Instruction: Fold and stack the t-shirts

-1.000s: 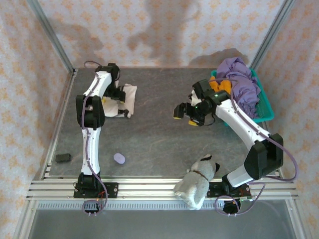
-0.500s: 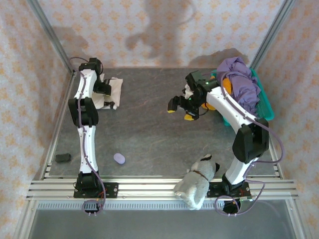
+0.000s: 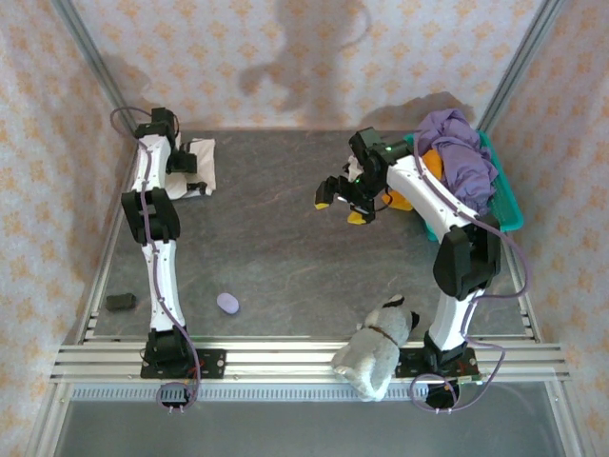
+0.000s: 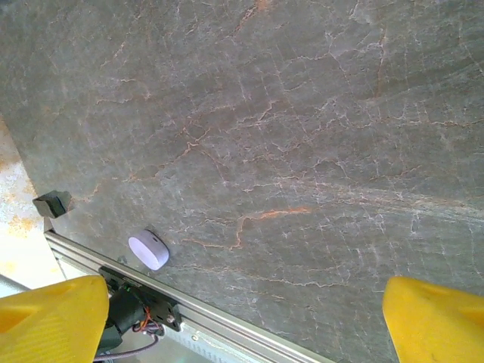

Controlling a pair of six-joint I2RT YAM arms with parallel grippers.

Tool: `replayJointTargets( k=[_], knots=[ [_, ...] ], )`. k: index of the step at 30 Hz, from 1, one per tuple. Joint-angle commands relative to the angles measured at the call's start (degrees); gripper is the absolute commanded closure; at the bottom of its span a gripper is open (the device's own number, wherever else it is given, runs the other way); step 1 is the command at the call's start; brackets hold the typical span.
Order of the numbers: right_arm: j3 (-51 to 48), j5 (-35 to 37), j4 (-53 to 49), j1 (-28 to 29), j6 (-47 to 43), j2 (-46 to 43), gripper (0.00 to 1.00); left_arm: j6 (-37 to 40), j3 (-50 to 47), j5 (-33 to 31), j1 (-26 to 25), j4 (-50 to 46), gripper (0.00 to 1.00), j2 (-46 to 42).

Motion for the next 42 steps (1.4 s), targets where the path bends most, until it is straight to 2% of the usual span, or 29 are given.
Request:
replayJointTargets(
  k=[1, 3, 6, 10, 14, 21, 28, 35, 38, 42],
  knots=[
    [2.3, -0.4, -2.5, -0.3, -1.0, 0.8, 0.06, 0.9, 1.6, 2.3, 0.5, 1.3, 0.0, 1.6],
    [2.8, 0.2, -2.9, -0.3, -1.3, 0.7, 0.06, 2.7, -0.2, 3.6, -0.2, 1.6, 0.0, -0.1],
    [2.9, 0.4, -2.7, -0.5, -1.7, 0.3, 0.06, 6.4, -4.5, 1.2, -2.0, 2.9, 0.0, -2.5],
    [2.3, 0.4, -2.7, -0.7, -2.2, -0.7, 0.06, 6.9, -2.3, 1.1, -2.8, -1.7, 0.0, -0.6],
    [1.3, 0.0, -1.8, -0.7, -1.8, -2.0, 0.06, 8.4, -4.4, -1.8, -3.7, -3.5, 0.0, -1.5],
    [-0.9, -0.8, -0.1, -0.8, -1.3, -3.2, 0.06, 11.6, -8.3, -7.9, -3.4, -3.3, 0.0, -3.9],
    [0.1, -1.7, 0.0, -0.8, -1.5, -2.3, 0.06, 12.1, -10.1, -9.5, -2.5, -2.9, 0.0, -6.3],
    [2.8, 0.6, -0.9, -0.8, -2.0, -2.3, 0.04, 8.7, -9.8, -5.8, -3.2, -2.9, 0.0, -10.6],
    [3.3, 3.2, 0.3, -0.9, -1.8, -4.3, 0.02, 4.7, -10.4, -2.0, -4.0, -1.5, 0.0, -16.2],
    [1.7, 8.3, 3.5, -0.9, -1.6, -9.0, 0.01, -1.7, -15.9, -0.7, -5.2, 5.1, 0.0, -27.5]
  ],
)
